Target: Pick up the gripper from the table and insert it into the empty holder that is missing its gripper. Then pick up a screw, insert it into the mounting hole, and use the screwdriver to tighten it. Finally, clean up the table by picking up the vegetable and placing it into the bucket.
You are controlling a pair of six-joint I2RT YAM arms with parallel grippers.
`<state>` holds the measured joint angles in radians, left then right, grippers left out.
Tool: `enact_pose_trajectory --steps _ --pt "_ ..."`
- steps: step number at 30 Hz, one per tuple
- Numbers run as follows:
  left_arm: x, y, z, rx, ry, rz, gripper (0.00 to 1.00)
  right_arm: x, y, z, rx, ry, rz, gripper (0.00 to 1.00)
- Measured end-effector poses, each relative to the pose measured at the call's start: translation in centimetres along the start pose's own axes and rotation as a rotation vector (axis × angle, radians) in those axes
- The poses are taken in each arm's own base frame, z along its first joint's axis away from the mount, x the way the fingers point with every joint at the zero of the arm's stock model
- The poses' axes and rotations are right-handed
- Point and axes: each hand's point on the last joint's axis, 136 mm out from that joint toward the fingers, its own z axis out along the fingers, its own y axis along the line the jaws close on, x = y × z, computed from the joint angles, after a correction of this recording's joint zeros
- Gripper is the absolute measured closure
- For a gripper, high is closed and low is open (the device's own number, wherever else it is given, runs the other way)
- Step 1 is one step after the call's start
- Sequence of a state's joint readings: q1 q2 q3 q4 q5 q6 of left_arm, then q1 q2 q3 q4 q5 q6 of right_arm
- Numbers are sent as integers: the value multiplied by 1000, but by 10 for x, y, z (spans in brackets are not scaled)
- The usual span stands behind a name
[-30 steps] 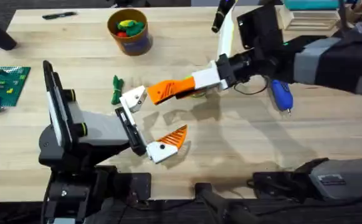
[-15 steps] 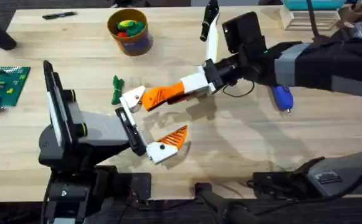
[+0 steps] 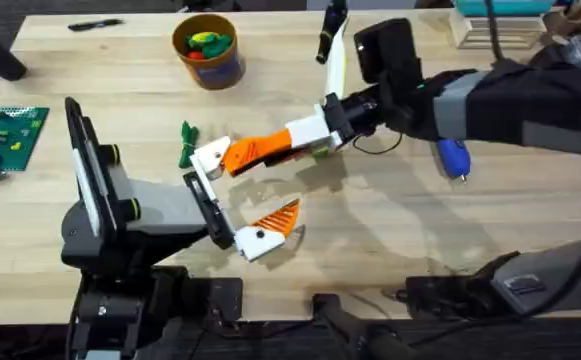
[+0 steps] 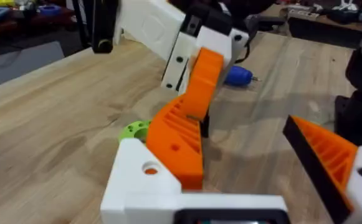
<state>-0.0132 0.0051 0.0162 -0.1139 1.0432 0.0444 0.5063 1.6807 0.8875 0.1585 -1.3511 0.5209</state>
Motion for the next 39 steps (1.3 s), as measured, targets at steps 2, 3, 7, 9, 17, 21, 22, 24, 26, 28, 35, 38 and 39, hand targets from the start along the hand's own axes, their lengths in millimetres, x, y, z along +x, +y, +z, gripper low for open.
enact_pose_trajectory --steps 2,3,7,9,17,21,22,24,26,28,35,38,39 --pt "0 1 0 -7 0 -4 15 2 -5 2 -11 12 15 997" --pt "0 2 0 -13 1 -7 15 3 -7 3 -18 17 17 997" --pt "0 4 0 -21 0 -13 15 4 -12 6 -41 32 12 997" --pt "0 4 0 -21 0 -15 15 3 -13 6 -43 31 9 997" --pt "0 -3 0 18 1 -18 15 2 -6 20 -47 50 1 997" --pt "0 -2 0 13 1 -17 15 -1 -5 25 -37 42 19 997" --pt "0 -2 0 11 1 -18 15 -2 -6 25 -34 40 27 997" --pt "0 -1 0 9 1 -18 14 -2 -6 25 -29 36 42 997" --pt "0 -1 0 7 1 -18 15 -3 -7 25 -24 31 49 997" --pt "0 -1 0 6 1 -18 15 -4 -8 25 -18 26 55 997" --pt "1 -4 0 25 2 -25 15 -10 -12 21 2 -1 58 997" --pt "1 -4 0 26 2 -25 15 -10 -12 21 3 -2 58 997" --pt "1 -4 0 26 2 -25 15 -10 -12 21 3 -2 58 997"
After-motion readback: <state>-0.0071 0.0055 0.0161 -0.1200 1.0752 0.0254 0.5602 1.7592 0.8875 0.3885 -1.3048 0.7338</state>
